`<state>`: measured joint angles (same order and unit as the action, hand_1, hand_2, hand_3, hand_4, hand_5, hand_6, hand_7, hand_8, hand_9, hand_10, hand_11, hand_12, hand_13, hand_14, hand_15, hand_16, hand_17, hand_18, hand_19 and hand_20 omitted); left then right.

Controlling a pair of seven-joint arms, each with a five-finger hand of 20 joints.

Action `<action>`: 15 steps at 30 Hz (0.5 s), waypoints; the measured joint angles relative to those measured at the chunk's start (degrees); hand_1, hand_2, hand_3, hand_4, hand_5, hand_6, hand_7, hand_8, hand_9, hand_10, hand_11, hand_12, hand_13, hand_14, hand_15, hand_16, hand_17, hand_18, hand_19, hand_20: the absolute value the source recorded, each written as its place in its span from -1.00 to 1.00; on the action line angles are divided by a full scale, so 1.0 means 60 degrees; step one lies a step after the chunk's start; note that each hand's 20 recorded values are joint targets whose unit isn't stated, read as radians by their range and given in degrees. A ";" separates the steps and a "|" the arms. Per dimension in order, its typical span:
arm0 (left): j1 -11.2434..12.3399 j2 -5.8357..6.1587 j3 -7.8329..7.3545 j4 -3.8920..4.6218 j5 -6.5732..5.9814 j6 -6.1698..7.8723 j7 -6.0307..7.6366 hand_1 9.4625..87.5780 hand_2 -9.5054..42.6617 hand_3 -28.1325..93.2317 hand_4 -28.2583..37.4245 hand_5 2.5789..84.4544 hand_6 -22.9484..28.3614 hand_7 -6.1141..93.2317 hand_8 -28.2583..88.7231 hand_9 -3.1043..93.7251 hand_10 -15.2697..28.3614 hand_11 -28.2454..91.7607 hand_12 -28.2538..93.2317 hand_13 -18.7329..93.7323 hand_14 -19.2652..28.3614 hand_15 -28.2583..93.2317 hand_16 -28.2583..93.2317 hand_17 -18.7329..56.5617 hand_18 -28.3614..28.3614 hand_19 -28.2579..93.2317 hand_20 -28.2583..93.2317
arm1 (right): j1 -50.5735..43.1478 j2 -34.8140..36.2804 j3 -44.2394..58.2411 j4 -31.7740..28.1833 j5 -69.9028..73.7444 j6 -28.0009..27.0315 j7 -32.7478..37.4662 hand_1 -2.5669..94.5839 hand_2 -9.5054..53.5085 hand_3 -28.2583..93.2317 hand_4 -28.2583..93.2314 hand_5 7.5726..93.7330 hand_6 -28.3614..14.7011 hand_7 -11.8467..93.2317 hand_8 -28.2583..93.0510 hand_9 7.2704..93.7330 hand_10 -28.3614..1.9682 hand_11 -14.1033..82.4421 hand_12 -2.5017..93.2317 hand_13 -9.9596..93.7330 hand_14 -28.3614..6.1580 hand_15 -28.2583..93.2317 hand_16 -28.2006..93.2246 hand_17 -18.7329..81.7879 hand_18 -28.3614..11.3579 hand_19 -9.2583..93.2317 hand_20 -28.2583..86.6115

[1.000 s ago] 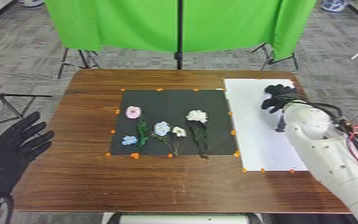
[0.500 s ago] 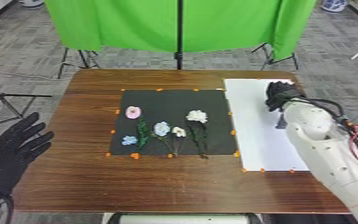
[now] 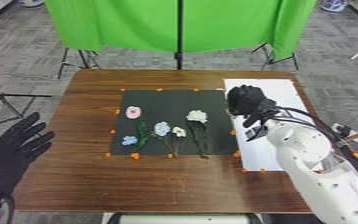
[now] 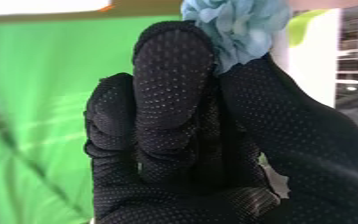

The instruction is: Arrange flowers

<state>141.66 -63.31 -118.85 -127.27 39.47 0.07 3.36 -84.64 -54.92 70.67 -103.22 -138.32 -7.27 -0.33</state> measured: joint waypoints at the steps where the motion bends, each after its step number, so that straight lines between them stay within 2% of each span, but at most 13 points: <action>1: 0.0000 0.0006 0.0001 0.0001 -0.0002 0.0000 0.0000 -0.64 -0.81 0.61 -1.00 -0.35 -0.07 -0.42 -0.71 -0.46 0.16 -0.18 -0.28 -0.28 0.40 -0.03 -0.52 -0.77 0.82 0.20 -0.44 | -0.0058 -0.0100 -0.0070 -0.0101 -0.0003 -0.0144 -0.0039 0.16 -1.00 0.88 -1.00 0.43 0.19 0.29 -0.84 0.75 0.45 -0.19 0.00 0.90 0.71 0.11 0.08 0.19 -0.27 0.81 0.09; 10: -0.0092 0.0067 0.0040 0.0014 -0.0005 0.0000 -0.0028 -0.65 -0.81 0.61 -1.00 -0.35 -0.07 -0.42 -0.71 -0.46 0.16 -0.18 -0.28 -0.28 0.40 -0.03 -0.52 -0.77 0.82 0.20 -0.44 | -0.0266 -0.0414 -0.0794 0.0032 -0.0763 -0.0464 -0.0289 0.15 -1.00 0.86 -1.00 0.38 0.24 0.32 -0.80 0.73 0.46 -0.18 0.00 0.87 0.70 0.15 0.07 0.16 -0.28 0.77 0.13; 15: -0.0087 0.0094 0.0034 0.0010 -0.0010 0.0001 -0.0022 -0.64 -0.81 0.61 -1.00 -0.35 -0.07 -0.42 -0.71 -0.46 0.17 -0.18 -0.28 -0.28 0.40 -0.04 -0.53 -0.77 0.82 0.20 -0.44 | -0.0400 -0.0392 -0.0857 0.0184 -0.1331 -0.0105 -0.0231 0.11 -1.00 0.84 -1.00 0.30 0.29 0.34 -0.76 0.66 0.52 -0.13 0.02 0.78 0.72 0.23 0.07 0.11 -0.31 0.76 0.18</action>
<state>141.14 -62.74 -118.65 -127.21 39.41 0.07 3.22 -87.05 -57.27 65.53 -102.11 -146.31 -7.90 -1.71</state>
